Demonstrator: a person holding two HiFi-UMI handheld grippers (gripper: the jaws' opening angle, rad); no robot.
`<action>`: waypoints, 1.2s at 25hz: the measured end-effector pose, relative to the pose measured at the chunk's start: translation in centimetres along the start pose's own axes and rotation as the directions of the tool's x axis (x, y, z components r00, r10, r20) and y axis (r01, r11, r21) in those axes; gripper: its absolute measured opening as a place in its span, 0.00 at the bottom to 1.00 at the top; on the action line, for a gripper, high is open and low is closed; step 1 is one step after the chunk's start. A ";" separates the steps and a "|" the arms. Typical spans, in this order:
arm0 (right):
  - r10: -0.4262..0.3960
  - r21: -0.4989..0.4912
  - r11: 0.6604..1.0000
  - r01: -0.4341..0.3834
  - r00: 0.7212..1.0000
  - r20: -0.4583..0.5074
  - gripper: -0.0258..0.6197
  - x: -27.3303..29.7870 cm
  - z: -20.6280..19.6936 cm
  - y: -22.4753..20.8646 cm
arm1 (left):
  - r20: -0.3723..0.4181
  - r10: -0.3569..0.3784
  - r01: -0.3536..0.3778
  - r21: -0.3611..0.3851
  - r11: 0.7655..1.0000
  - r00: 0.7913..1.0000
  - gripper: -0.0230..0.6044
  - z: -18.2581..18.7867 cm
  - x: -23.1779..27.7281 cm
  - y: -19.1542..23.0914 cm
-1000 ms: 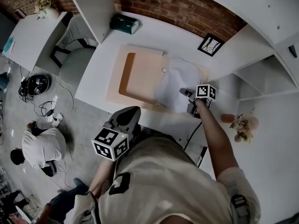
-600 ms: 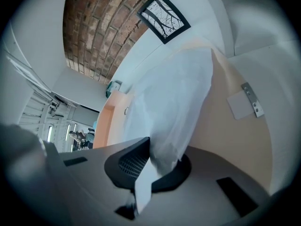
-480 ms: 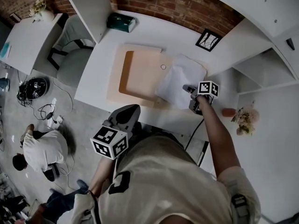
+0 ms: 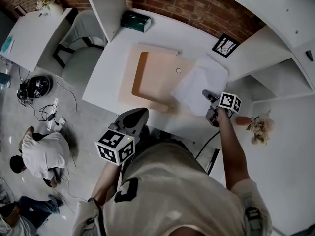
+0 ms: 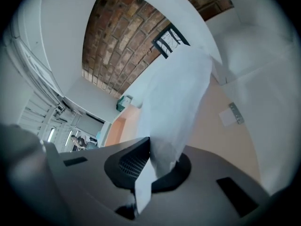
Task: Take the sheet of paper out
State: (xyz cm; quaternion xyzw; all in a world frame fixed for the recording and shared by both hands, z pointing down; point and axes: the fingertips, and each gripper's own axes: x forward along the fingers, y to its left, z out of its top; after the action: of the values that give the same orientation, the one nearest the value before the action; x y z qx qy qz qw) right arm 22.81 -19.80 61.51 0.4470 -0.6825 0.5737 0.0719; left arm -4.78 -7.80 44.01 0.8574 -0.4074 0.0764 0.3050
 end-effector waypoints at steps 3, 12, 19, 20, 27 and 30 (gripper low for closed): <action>-0.008 -0.003 1.000 0.008 1.000 0.030 0.08 -0.8 -0.1 0.6 | 0.002 -0.003 0.003 -0.006 1.000 1.000 0.06 0.0 -0.4 0.7; -0.005 -0.061 0.998 0.013 0.992 0.128 0.08 -4.5 -1.2 4.8 | -0.014 -0.069 0.069 -0.020 0.997 0.998 0.06 -0.4 -0.4 2.1; -0.004 -0.090 0.996 0.020 0.983 0.182 0.08 -7.1 -3.4 7.8 | -0.038 -0.123 0.121 -0.046 0.992 0.992 0.06 -1.4 -0.6 3.1; 0.001 -0.097 0.995 0.018 0.983 0.185 0.08 -7.3 -3.7 8.2 | -0.042 -0.127 0.125 -0.051 0.991 0.991 0.06 -1.6 -0.7 3.2; 0.046 -0.198 0.980 -0.008 0.981 0.187 0.08 -8.6 -4.6 11.5 | -0.044 -0.121 0.119 -0.037 0.992 0.992 0.06 -1.8 -1.6 2.5; 0.083 -0.217 0.975 -0.042 0.979 0.186 0.08 -9.1 -4.8 12.3 | -0.026 -0.097 0.096 -0.018 0.995 0.995 0.06 -1.4 -2.1 1.9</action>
State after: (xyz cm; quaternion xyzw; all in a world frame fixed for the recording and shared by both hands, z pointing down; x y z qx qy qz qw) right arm 17.69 -11.59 48.69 0.4687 -0.7574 0.4533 0.0344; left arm -7.38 -6.55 45.16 0.8724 -0.3620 0.0698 0.3210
